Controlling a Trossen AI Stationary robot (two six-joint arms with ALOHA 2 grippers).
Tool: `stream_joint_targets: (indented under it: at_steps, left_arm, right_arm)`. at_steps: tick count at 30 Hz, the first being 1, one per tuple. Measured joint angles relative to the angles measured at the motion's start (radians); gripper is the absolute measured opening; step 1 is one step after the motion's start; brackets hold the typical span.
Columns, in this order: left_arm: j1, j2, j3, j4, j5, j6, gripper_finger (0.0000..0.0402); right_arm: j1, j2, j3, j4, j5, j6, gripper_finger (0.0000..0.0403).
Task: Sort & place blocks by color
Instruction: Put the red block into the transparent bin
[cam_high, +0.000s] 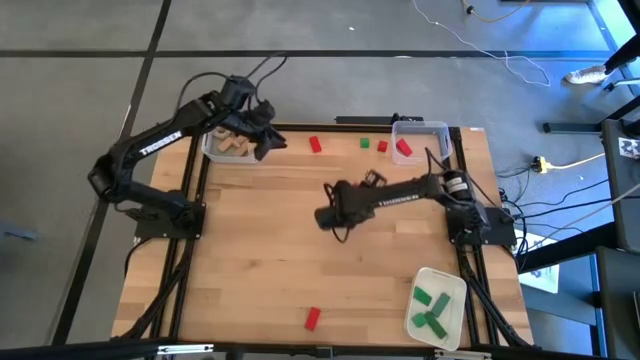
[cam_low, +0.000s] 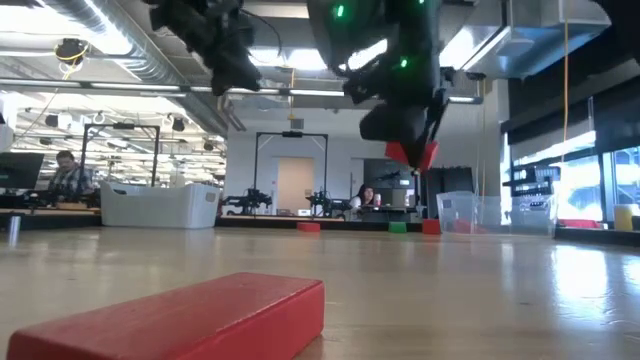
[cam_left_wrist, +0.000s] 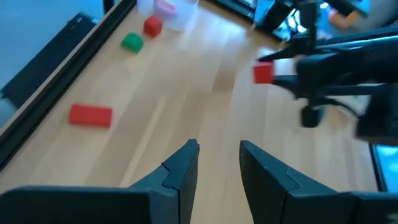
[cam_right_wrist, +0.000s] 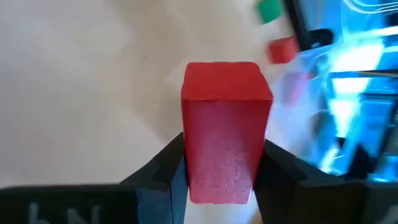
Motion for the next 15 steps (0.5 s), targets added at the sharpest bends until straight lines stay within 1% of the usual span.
stream_joint_targets:
  at_steps: [3,5,10,13,15]
  left_arm:
    - [0.0,0.058,0.0,0.088,0.034,-0.033,0.011]
    - [0.0,0.099,0.0,0.147,0.059,-0.026,0.011]
    - [-0.001,0.186,0.0,0.291,0.1,0.117,0.011]
    - [-0.005,0.229,0.0,0.345,0.101,0.165,0.011]
    - [-0.005,0.247,0.0,0.365,0.098,0.186,0.011]
  right_arm:
    - [-0.057,0.0,0.0,-0.025,0.042,-0.098,0.0132]
    - [-0.086,0.0,0.001,-0.038,0.078,-0.164,0.0132]
    - [-0.146,0.0,0.001,-0.042,0.188,-0.326,0.0132]
    - [-0.176,-0.001,0.001,-0.038,0.199,-0.359,0.0132]
    - [-0.191,-0.001,0.001,-0.035,0.184,-0.359,0.0132]
